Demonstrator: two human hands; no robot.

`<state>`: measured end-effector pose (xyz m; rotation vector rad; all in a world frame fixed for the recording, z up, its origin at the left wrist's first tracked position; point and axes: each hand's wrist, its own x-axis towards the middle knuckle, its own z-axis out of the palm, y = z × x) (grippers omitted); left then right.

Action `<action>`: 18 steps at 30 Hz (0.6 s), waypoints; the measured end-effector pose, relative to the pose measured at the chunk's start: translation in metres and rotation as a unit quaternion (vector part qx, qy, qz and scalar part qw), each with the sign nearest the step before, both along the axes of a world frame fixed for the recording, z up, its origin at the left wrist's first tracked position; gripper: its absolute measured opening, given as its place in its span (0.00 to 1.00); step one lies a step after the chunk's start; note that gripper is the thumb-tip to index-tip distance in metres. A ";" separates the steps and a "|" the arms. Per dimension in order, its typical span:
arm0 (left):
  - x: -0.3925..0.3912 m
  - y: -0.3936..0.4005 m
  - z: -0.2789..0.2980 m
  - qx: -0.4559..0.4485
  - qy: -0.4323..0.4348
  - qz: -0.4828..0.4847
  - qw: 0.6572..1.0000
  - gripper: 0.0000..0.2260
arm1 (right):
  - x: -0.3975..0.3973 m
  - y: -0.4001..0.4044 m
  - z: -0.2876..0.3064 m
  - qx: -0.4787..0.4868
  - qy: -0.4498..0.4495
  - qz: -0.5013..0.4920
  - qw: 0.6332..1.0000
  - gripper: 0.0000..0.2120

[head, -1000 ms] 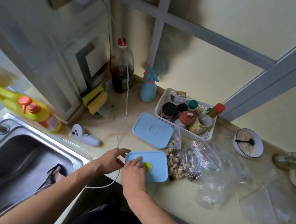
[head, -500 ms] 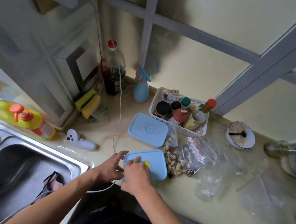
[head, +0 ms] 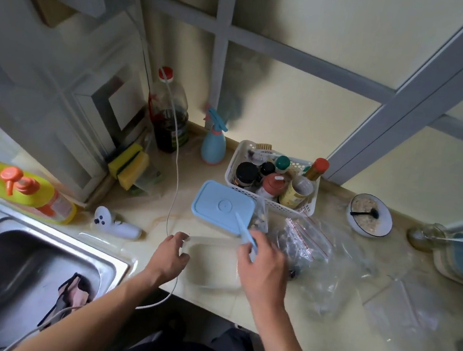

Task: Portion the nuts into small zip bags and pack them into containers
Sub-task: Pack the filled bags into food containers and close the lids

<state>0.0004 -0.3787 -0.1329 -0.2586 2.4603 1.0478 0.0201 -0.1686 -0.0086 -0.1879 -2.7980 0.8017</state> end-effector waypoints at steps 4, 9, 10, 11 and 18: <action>-0.015 0.006 0.005 -0.036 0.007 0.035 0.999 0.20 | -0.007 0.055 -0.013 -0.133 -0.014 -0.153 0.979 0.09; -0.030 0.040 0.024 -0.083 0.082 0.048 0.992 0.20 | -0.014 0.115 -0.045 -0.161 -0.077 -0.263 0.948 0.11; -0.033 0.050 0.029 -0.079 0.104 0.043 0.991 0.20 | -0.017 0.124 -0.049 -0.154 -0.079 -0.265 0.949 0.10; -0.035 0.061 0.035 -0.074 0.122 0.034 0.989 0.19 | -0.019 0.131 -0.053 -0.143 -0.079 -0.267 0.950 0.10; -0.059 0.138 0.060 -0.028 0.180 -0.039 0.983 0.18 | -0.041 0.153 -0.072 -0.047 -0.049 -0.212 0.975 0.11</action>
